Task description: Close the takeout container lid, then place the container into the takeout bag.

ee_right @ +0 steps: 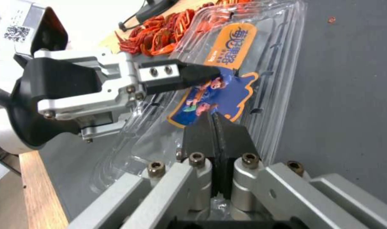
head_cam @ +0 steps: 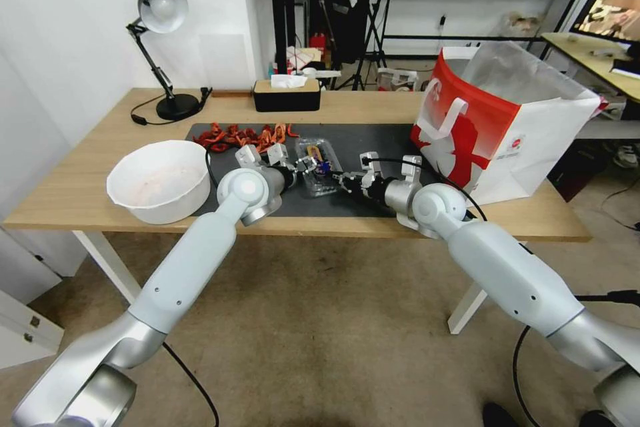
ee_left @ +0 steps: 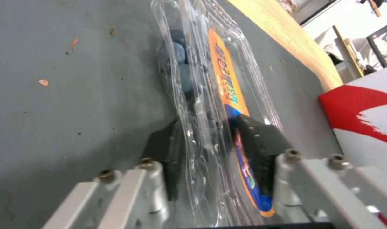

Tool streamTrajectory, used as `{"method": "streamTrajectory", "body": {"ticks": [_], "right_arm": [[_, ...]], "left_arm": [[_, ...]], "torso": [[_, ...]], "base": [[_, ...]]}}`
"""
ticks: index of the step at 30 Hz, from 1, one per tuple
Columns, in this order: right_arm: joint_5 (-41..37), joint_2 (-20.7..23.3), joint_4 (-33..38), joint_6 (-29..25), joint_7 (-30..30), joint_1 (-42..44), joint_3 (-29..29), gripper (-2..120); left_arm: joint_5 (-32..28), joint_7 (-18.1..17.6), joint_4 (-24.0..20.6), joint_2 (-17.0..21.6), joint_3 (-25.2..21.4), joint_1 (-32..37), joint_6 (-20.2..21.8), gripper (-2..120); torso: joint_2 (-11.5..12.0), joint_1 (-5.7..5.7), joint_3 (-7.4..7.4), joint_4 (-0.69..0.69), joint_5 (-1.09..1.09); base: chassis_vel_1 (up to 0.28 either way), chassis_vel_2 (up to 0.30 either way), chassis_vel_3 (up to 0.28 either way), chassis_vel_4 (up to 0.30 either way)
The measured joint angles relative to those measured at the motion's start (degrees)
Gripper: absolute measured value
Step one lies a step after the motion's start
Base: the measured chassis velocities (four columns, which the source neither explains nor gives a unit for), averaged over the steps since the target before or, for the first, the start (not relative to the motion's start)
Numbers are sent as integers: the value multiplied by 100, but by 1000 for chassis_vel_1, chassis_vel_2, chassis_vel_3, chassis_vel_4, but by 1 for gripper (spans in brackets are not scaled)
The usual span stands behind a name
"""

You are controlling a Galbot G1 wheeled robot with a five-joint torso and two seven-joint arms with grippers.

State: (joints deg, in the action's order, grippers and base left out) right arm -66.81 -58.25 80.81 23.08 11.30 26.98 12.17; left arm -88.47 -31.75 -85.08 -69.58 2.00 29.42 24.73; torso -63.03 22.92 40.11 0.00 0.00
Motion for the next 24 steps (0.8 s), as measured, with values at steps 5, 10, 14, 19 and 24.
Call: {"method": "streamTrajectory", "body": {"ticks": [5,10,14,19,24], "right_arm": [[14,5,30,-7,7,55,-29,0],[15,49,97,-11,8,91,-61,0],[7,116,267,-12,-9,155,-164,0],[1,334,755,-41,-37,405,-493,0],[154,616,1285,-221,-27,758,-860,0]], "left_arm": [[1,37,12,-1,1,0,-27,11],[0,63,12,-4,-3,10,-62,0],[-2,88,5,-14,-8,27,-142,0],[-3,87,-28,-55,-33,26,-176,0],[-3,88,-82,-42,-32,45,-182,0]], "torso": [[0,0,0,0,0],[0,-1,0,0,0],[0,0,0,0,0],[0,0,0,0,0],[0,0,0,0,0]], "base": [[0,0,0,0],[0,0,0,0],[0,0,0,0],[0,0,0,0],[0,0,0,0]]}}
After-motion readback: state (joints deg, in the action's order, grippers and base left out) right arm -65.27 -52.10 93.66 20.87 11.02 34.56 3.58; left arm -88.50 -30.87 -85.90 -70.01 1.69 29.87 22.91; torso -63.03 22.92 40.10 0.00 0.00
